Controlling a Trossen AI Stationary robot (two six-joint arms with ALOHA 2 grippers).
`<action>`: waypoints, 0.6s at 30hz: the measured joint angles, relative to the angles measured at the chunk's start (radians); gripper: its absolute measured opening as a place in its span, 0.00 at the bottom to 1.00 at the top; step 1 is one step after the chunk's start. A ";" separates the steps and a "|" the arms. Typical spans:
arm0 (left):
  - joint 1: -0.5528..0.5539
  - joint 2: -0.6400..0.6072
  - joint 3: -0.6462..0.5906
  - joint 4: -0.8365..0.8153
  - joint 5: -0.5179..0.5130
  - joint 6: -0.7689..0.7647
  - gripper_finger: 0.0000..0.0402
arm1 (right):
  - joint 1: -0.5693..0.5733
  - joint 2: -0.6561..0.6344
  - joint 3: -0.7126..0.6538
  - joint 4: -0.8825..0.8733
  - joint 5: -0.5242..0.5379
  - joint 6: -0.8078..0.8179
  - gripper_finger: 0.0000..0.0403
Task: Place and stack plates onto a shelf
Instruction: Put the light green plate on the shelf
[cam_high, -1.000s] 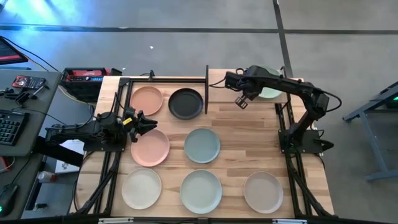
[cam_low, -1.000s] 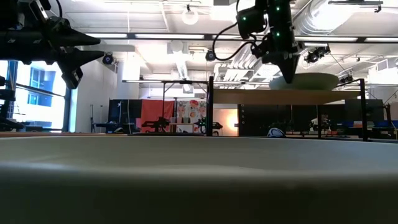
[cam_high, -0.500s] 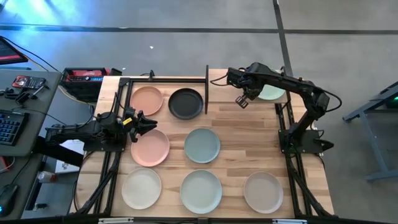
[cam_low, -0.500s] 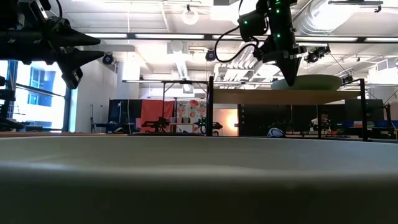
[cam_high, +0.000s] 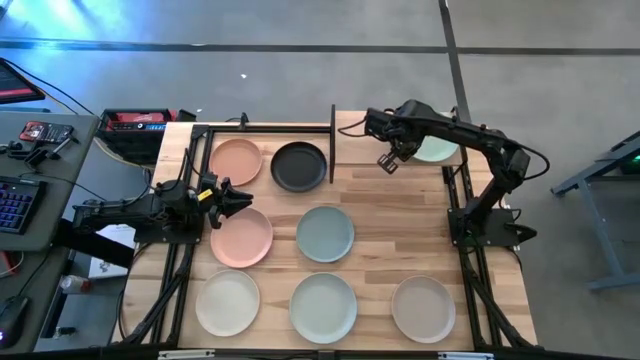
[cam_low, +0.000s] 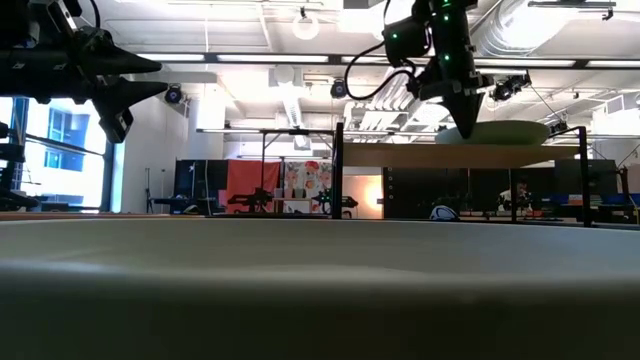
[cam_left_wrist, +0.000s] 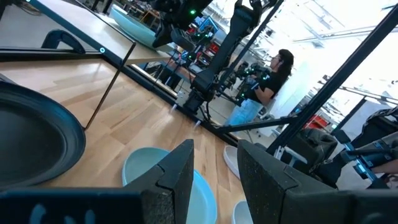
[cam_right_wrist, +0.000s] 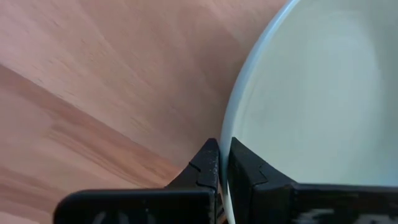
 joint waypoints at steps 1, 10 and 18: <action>0.000 0.000 0.000 0.000 0.000 0.000 0.28 | 0.000 0.000 0.000 0.000 -0.011 -0.003 0.00; 0.000 0.000 0.000 0.000 0.002 0.016 0.28 | 0.002 0.000 0.000 -0.001 -0.014 0.065 0.20; 0.000 0.000 0.000 0.015 0.005 -0.044 0.28 | 0.009 0.000 0.000 -0.002 -0.094 0.075 0.28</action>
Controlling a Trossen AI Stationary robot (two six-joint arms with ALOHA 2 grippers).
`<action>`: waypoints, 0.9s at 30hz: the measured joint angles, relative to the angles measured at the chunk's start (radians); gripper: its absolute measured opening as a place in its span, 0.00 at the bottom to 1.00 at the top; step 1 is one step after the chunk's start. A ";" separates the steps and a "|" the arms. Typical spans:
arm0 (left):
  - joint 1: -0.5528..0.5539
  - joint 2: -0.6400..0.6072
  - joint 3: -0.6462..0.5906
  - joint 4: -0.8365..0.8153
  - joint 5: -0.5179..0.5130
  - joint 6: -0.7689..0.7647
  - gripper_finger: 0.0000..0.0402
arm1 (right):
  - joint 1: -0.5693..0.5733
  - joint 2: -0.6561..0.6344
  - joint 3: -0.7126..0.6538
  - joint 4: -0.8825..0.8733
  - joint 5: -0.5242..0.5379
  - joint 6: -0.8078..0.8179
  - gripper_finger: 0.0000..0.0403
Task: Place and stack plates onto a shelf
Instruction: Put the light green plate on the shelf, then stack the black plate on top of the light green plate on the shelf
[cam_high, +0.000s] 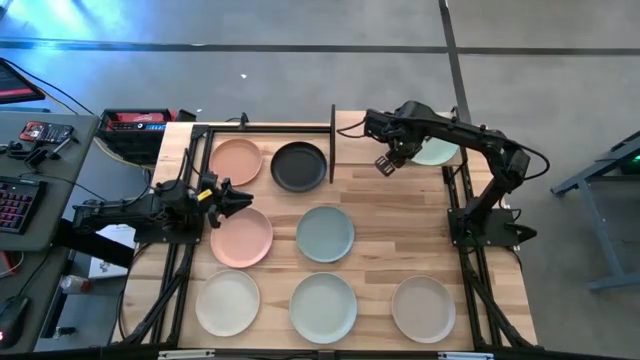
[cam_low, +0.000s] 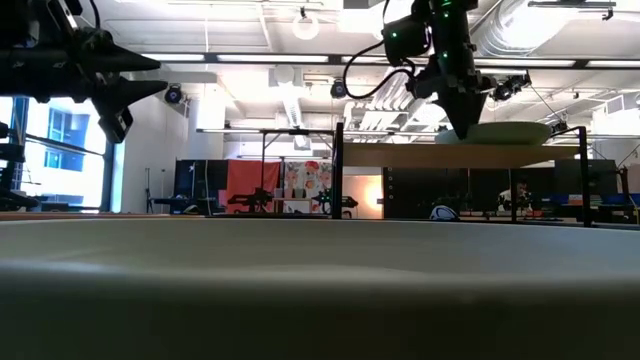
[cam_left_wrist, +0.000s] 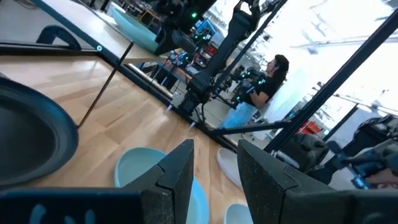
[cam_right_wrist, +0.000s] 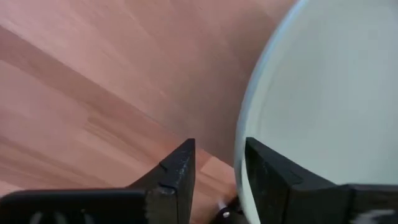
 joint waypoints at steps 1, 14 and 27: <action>0.000 0.000 0.001 0.001 0.000 0.000 0.28 | 0.000 0.000 0.000 0.000 -0.009 0.007 0.28; 0.000 0.037 0.170 -0.231 -0.032 0.119 0.28 | 0.001 0.000 0.120 -0.059 0.020 0.061 0.28; 0.000 0.353 0.413 -0.295 -0.048 0.409 0.28 | 0.012 0.000 0.467 -0.064 -0.130 0.084 0.28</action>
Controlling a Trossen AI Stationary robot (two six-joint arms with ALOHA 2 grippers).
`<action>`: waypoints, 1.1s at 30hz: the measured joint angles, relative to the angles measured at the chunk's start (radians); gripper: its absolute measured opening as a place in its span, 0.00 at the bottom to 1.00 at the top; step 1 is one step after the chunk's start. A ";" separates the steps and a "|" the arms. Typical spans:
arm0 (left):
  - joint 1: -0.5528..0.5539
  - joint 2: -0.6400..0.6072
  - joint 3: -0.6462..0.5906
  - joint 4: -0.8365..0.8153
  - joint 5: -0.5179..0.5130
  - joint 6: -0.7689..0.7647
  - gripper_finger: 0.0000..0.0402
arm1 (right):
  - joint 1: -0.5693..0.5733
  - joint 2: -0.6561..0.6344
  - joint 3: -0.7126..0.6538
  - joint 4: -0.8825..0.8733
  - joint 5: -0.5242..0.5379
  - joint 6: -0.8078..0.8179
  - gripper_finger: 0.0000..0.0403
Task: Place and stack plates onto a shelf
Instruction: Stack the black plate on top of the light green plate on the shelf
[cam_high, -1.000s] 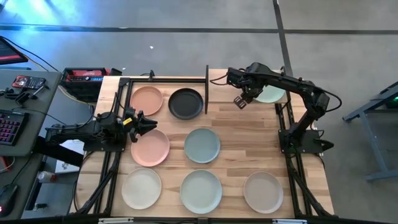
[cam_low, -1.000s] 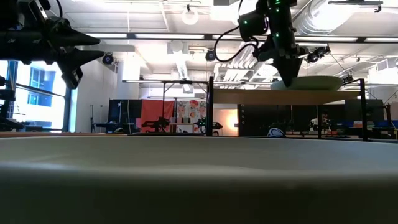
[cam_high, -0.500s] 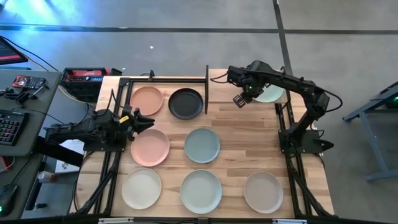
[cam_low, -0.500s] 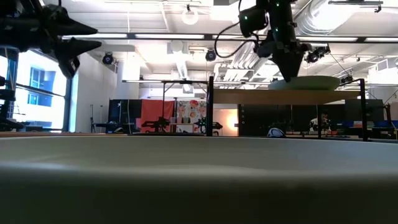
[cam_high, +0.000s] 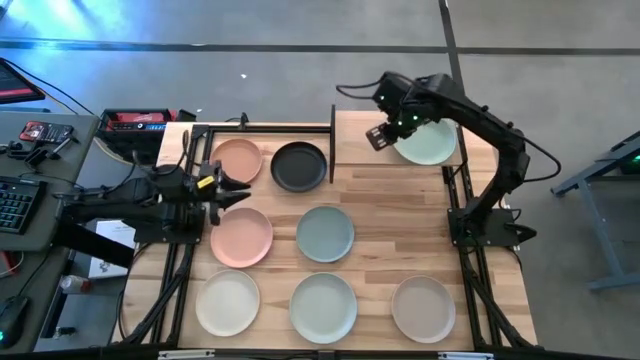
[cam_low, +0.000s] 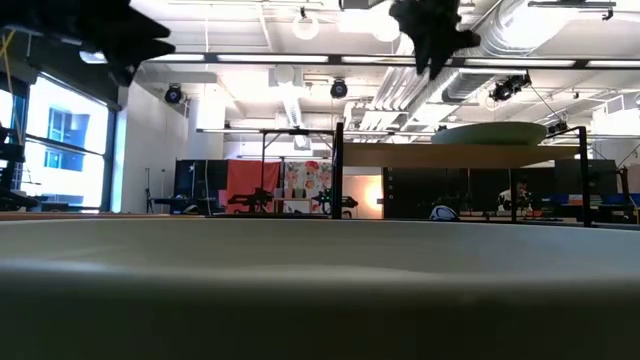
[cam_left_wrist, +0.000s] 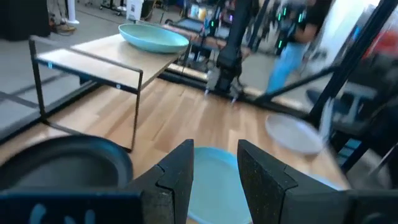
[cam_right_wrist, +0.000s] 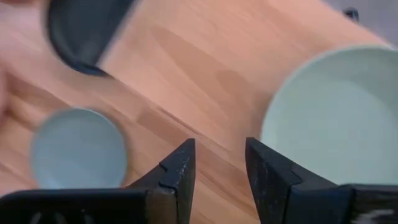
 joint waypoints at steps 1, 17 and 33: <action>0.000 0.035 0.020 -0.003 0.000 0.036 0.28 | 0.004 0.000 0.026 0.000 -0.004 0.001 0.28; 0.161 0.516 0.183 0.001 0.003 0.427 0.28 | 0.055 0.000 0.175 0.000 -0.028 -0.007 0.28; 0.235 0.869 0.183 0.132 0.011 0.490 0.28 | 0.055 0.000 0.174 -0.001 -0.025 -0.007 0.28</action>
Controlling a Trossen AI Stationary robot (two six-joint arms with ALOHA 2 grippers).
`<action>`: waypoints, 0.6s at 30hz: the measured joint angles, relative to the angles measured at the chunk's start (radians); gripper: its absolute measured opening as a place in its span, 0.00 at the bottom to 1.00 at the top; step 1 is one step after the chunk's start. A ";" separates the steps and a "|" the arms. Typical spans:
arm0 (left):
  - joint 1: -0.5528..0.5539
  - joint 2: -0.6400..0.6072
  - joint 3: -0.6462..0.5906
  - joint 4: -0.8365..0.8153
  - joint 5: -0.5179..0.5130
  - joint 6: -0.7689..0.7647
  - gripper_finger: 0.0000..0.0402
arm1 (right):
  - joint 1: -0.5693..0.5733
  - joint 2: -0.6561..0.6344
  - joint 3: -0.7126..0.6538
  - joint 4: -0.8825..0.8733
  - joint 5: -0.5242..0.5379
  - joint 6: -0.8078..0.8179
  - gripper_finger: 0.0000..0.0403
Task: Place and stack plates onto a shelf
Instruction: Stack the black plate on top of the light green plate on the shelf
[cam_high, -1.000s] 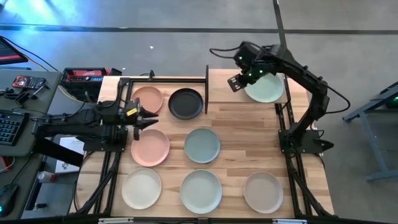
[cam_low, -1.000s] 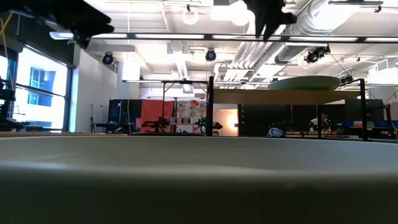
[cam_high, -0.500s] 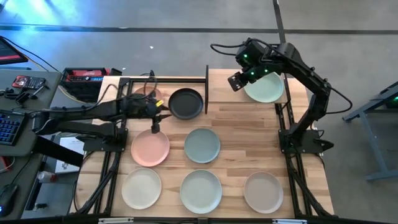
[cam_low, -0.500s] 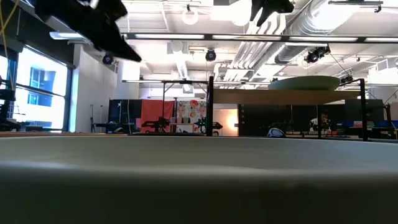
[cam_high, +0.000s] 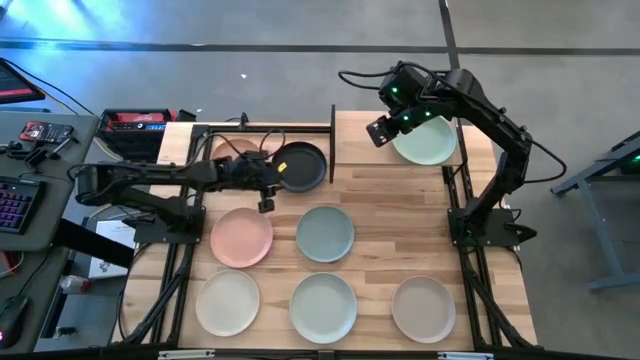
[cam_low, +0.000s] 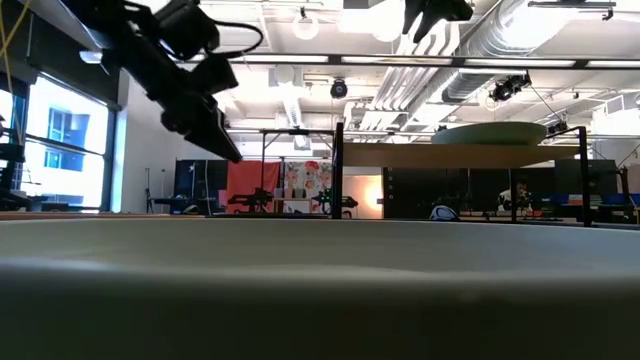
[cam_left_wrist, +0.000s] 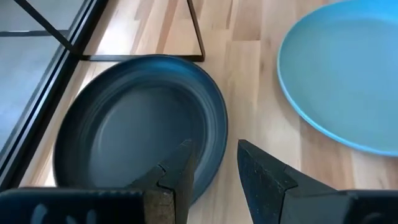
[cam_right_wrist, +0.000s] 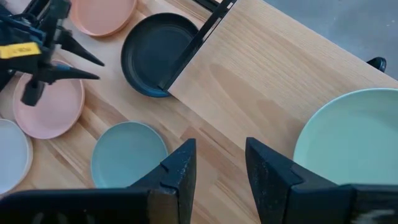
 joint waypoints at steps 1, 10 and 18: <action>0.001 0.017 0.000 0.017 0.000 0.000 0.28 | 0.000 0.000 0.000 0.000 0.000 0.000 0.28; 0.001 0.135 0.000 0.077 -0.003 0.061 0.28 | 0.000 0.000 0.000 0.000 0.020 0.000 0.28; 0.001 0.218 0.002 0.122 -0.004 0.070 0.28 | 0.000 0.000 -0.001 0.000 0.026 0.000 0.28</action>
